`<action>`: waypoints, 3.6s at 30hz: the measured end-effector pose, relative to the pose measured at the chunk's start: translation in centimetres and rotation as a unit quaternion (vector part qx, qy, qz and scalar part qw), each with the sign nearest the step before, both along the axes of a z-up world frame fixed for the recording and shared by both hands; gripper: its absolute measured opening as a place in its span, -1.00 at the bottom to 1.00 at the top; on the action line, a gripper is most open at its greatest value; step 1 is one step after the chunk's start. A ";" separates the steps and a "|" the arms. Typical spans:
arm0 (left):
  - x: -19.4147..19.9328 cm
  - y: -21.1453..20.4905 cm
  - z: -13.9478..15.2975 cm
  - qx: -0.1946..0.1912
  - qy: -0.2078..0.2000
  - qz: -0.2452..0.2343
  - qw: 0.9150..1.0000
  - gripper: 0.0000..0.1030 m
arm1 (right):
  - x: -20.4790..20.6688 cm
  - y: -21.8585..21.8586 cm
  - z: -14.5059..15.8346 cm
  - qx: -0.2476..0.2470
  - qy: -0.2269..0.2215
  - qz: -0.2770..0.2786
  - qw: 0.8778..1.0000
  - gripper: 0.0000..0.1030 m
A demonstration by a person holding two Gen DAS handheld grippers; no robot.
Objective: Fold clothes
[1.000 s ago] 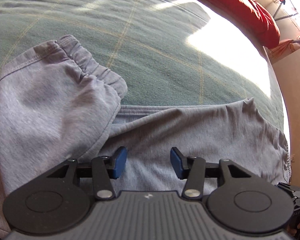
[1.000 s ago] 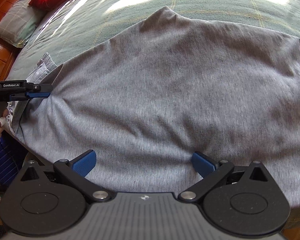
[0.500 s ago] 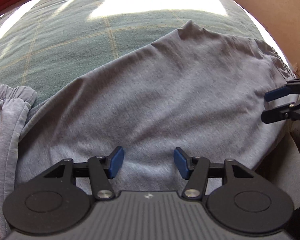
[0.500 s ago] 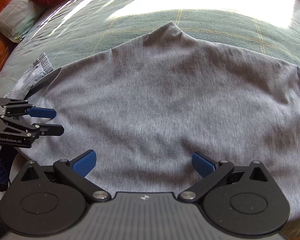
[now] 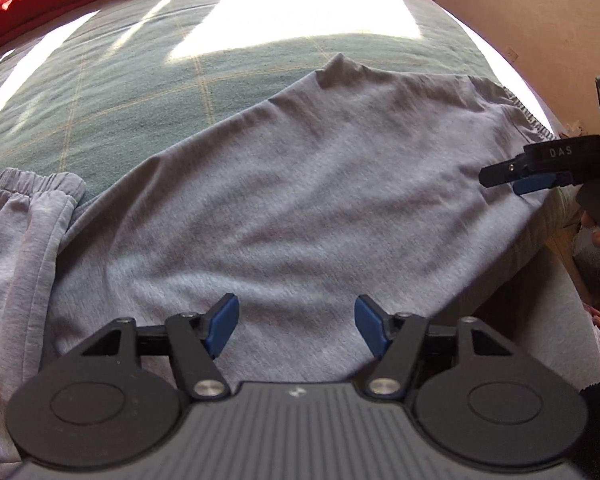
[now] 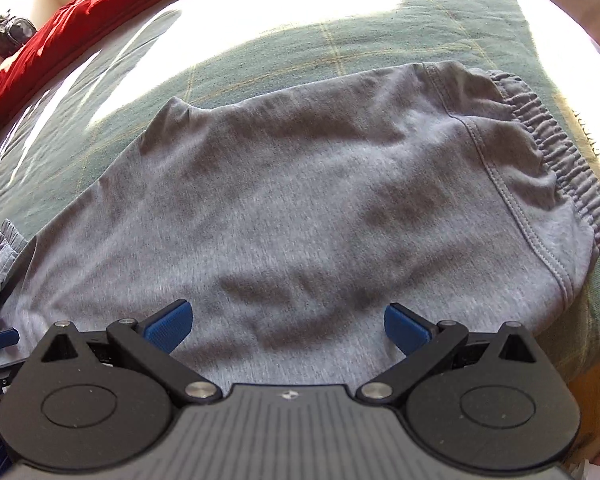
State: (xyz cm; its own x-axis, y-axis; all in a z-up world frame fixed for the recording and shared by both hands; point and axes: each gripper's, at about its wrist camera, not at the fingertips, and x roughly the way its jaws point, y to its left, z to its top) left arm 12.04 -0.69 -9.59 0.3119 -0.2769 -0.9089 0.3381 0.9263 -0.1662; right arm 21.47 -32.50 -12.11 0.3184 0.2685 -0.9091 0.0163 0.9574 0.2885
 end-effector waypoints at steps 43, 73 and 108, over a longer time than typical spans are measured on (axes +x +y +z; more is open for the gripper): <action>5.6 5.8 0.0 -0.036 -0.024 0.197 0.979 0.31 | 1.8 0.2 3.4 0.117 -0.134 0.023 0.984 1.00; 6.2 4.2 0.3 0.036 -0.052 0.151 0.986 0.33 | 11.5 8.2 2.0 0.047 -0.158 0.107 0.980 1.00; 4.3 -5.5 -2.2 0.059 -0.027 0.037 0.997 0.48 | 0.4 -5.4 -1.3 0.089 -0.033 -0.050 0.994 1.00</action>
